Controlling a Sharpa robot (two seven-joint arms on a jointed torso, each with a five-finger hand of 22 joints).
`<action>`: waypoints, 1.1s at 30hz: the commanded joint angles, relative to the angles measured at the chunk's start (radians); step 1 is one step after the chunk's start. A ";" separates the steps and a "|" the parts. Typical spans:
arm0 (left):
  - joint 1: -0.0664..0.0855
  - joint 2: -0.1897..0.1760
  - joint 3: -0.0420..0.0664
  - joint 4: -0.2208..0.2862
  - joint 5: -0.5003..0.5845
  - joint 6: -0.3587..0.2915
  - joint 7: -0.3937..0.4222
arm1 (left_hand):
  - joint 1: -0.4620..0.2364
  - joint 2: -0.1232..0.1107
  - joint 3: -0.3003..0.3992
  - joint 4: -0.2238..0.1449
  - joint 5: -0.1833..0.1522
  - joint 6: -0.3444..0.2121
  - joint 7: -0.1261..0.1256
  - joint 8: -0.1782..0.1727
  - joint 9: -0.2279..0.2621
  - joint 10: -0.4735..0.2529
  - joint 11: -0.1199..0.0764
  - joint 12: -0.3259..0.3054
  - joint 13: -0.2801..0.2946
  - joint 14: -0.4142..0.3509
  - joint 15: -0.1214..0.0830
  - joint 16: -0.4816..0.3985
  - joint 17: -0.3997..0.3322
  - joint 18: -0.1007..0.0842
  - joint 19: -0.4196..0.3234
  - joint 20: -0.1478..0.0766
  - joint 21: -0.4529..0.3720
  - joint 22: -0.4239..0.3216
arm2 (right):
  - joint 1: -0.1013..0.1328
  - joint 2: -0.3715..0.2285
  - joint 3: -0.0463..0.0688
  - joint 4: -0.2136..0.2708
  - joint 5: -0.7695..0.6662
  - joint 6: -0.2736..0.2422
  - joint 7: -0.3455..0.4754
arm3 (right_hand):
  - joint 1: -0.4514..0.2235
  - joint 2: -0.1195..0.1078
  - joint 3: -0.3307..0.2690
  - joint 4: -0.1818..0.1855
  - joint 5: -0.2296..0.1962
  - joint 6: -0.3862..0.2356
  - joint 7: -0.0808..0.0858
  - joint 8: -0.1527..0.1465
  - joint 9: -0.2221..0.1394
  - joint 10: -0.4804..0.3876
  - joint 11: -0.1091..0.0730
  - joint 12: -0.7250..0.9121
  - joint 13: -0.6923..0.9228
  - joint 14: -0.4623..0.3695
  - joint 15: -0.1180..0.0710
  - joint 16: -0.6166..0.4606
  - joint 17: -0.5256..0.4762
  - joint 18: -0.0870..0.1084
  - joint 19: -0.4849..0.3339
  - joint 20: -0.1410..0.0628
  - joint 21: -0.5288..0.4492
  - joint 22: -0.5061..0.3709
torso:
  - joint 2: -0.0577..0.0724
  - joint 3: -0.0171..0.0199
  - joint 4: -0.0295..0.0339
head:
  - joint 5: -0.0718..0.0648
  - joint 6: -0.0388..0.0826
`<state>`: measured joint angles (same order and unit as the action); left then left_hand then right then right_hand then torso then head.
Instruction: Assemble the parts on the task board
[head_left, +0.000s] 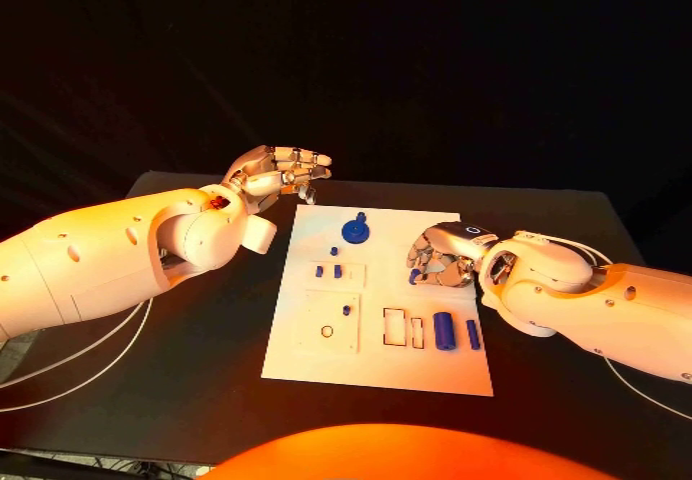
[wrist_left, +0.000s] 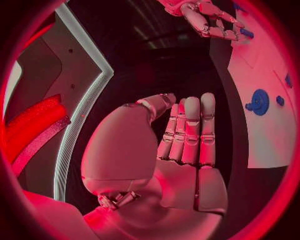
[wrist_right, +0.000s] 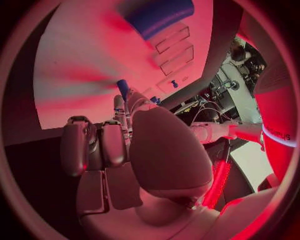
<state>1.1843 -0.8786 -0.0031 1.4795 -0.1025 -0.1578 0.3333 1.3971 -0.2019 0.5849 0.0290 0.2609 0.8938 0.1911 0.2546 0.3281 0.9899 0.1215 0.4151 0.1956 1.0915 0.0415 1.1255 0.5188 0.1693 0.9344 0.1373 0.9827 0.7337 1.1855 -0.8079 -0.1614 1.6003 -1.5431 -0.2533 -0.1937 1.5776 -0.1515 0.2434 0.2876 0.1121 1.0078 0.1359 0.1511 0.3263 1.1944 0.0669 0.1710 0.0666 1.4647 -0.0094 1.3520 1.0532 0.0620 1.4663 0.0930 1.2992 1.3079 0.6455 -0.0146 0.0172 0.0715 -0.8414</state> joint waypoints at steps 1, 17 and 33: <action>0.001 0.002 0.001 0.002 0.003 0.016 0.006 | -0.001 0.005 -0.004 0.000 0.002 -0.004 0.003 -0.002 0.001 -0.005 0.001 0.003 0.001 -0.003 0.002 -0.007 -0.001 0.016 -0.001 0.001 -0.006 -0.001 | -0.005 0.006 0.000 -0.003 -0.023 -0.005 0.001 | -0.012 -0.011 0.030 -0.001 -0.007 0.011 -0.002 -0.007 -0.002 0.009 0.000 -0.011 0.002 0.014 -0.005 0.005 -0.001 -0.012 0.043 -0.008 0.006 0.186 | 0.000 0.0005 0.0010 | 0.001 -0.002; 0.001 0.001 0.001 0.000 0.003 0.016 0.005 | -0.001 0.005 -0.004 0.000 0.002 -0.004 0.003 -0.002 0.001 -0.005 0.001 0.003 0.001 -0.003 0.002 -0.007 -0.001 0.016 -0.001 0.001 -0.006 -0.001 | -0.018 0.021 -0.001 -0.027 -0.050 0.011 -0.007 | -0.038 -0.037 0.120 -0.009 -0.009 0.045 -0.001 -0.001 0.002 0.029 0.000 -0.034 0.004 0.015 -0.006 0.010 0.004 -0.014 0.046 -0.009 0.014 0.191 | 0.000 0.0006 0.0001 | 0.004 -0.008; 0.001 0.002 0.001 -0.002 0.003 0.014 0.003 | -0.003 0.008 -0.005 0.002 0.002 -0.003 0.003 -0.002 0.001 -0.005 0.001 0.006 0.002 -0.003 0.002 -0.007 -0.002 0.016 0.000 0.001 -0.009 -0.002 | -0.024 0.022 -0.001 -0.025 -0.036 -0.047 0.002 | -0.063 -0.035 0.193 -0.031 -0.011 0.084 -0.014 0.017 0.015 0.076 -0.014 -0.030 0.016 0.016 -0.016 0.015 0.007 -0.017 0.051 -0.017 0.034 0.199 | -0.001 -0.0003 0.0004 | 0.003 -0.008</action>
<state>1.1843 -0.8787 -0.0031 1.4761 -0.1025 -0.1570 0.3321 1.3971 -0.2020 0.5850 0.0290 0.2609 0.8938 0.1911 0.2546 0.3281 0.9899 0.1215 0.4150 0.1963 1.0915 0.0415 1.1255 0.5179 0.1694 0.9344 0.1373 0.9779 0.7324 1.1632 -0.7861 -0.1624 1.5721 -1.5792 -0.2726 -0.1999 1.5248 -0.1881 0.4331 0.2564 0.1016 1.0867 0.1211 0.1627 0.3367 1.2668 0.0535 0.1344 0.0833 1.4665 -0.0183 1.3637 1.0609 0.0619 1.4642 0.0838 1.3301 1.3075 0.6448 -0.0144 0.0176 0.0743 -0.8498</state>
